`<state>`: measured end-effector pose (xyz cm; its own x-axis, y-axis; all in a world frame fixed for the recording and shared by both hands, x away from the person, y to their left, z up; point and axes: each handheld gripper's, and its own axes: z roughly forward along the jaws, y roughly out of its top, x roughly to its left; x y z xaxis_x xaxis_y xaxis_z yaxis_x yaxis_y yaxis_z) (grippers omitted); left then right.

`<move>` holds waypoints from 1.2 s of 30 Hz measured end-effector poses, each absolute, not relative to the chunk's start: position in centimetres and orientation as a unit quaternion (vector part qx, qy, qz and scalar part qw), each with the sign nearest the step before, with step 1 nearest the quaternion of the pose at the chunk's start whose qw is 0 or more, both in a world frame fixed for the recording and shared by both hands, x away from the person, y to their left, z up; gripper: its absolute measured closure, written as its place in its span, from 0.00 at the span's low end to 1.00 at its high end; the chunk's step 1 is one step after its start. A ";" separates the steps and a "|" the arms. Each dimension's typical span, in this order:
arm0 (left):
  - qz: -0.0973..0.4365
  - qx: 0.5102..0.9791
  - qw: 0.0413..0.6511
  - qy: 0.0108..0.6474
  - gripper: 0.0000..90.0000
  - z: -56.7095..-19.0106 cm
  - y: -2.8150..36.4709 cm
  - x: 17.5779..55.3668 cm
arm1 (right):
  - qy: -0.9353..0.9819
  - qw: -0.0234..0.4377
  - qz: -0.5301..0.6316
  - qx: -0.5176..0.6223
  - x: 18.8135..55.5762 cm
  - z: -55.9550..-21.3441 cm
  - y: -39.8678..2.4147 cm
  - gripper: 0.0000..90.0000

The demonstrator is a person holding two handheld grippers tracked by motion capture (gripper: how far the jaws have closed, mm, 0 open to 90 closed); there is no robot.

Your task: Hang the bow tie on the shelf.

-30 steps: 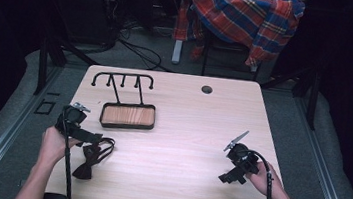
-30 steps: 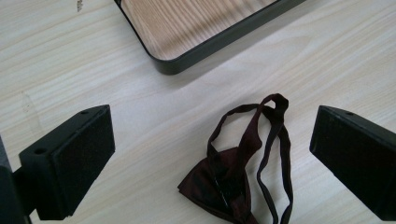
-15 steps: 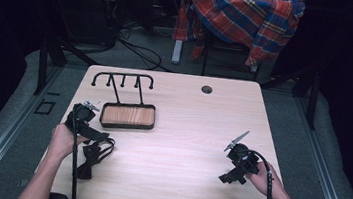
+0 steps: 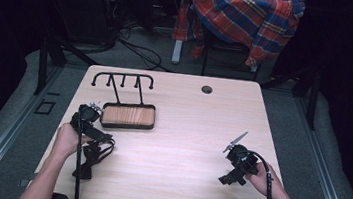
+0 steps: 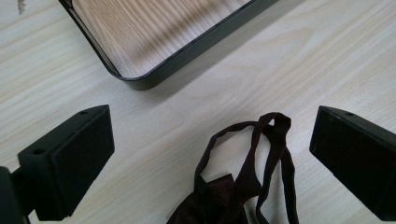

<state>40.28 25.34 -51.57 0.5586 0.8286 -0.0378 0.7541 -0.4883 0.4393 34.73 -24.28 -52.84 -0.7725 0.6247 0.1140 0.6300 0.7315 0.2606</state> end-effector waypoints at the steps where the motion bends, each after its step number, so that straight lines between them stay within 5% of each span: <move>1: 0.090 0.858 0.208 0.461 0.00 -51.6 25.3 40.3 | -0.930 0.009 -0.143 -0.337 34.7 -52.8 -24.3 0.18; 11: 0.085 0.867 0.188 0.454 0.01 -52.2 25.3 40.2 | -0.930 0.010 -0.143 -0.339 34.7 -52.8 -24.3 0.18; 25: 0.101 0.879 0.138 0.445 0.49 -53.3 24.7 40.0 | -0.929 0.016 -0.145 -0.340 34.7 -52.9 -24.3 0.18; 36: 0.093 0.894 0.120 0.421 0.71 -53.8 24.4 39.8 | -0.930 0.016 -0.140 -0.339 34.7 -52.9 -24.3 0.18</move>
